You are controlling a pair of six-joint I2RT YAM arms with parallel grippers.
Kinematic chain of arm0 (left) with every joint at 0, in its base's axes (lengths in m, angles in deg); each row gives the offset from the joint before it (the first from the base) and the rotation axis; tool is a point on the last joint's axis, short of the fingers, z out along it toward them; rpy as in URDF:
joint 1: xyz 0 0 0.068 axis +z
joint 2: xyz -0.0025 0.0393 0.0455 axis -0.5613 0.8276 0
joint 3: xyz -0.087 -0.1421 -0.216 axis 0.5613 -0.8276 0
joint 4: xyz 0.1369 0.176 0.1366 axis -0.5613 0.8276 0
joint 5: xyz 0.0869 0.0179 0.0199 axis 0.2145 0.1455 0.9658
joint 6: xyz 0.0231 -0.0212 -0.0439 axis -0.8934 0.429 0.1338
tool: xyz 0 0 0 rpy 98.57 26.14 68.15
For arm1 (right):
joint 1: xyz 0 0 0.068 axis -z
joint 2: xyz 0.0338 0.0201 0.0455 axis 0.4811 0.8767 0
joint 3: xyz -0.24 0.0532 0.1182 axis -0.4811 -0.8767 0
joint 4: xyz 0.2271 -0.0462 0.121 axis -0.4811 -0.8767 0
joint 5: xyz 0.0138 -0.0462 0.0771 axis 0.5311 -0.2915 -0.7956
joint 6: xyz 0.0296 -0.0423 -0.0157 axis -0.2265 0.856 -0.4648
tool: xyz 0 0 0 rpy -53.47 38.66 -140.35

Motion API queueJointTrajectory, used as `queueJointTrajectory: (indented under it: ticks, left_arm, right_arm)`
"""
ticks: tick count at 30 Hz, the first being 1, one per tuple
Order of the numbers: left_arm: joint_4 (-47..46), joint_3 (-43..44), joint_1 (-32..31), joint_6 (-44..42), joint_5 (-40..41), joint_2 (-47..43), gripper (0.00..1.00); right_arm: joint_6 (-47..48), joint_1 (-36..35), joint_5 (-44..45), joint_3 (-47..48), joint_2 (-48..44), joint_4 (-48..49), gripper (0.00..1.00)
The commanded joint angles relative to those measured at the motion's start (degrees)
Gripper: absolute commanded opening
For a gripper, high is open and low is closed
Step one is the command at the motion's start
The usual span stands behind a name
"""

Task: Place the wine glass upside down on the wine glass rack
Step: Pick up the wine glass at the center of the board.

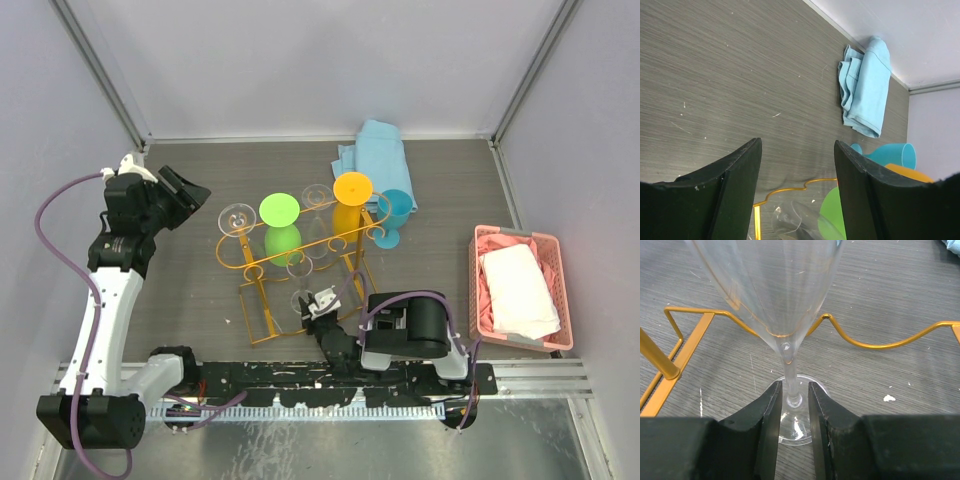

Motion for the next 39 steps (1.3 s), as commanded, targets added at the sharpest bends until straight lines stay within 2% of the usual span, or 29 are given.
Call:
queueJointTrajectory:
  ticks: [1, 15, 28, 33, 39]
  left_arm:
    - [-3.31, 0.03, -0.41, -1.31, 0.93, -1.68, 0.61]
    - [-3.22, 0.10, -1.09, -1.89, 1.37, -1.60, 0.62]
    - [-3.57, -0.48, -1.27, -1.89, 1.71, -1.40, 0.62]
    - [-3.49, -0.39, -1.31, -1.93, 1.72, -1.49, 0.63]
    - [-3.62, -0.71, -1.31, -1.97, 1.96, -1.66, 0.63]
  right_arm:
    - [1.81, -0.33, 1.96, 1.51, 0.80, 6.18, 0.33]
    - [3.73, -0.30, 3.18, 3.68, 4.98, 9.83, 0.33]
    - [4.34, -0.29, 3.91, 2.79, 4.69, 11.05, 0.15]
    - [4.35, -0.33, 4.24, 2.56, 4.80, 11.13, 0.02]
    - [5.14, -0.94, 4.71, 2.93, 5.39, 11.22, 0.01]
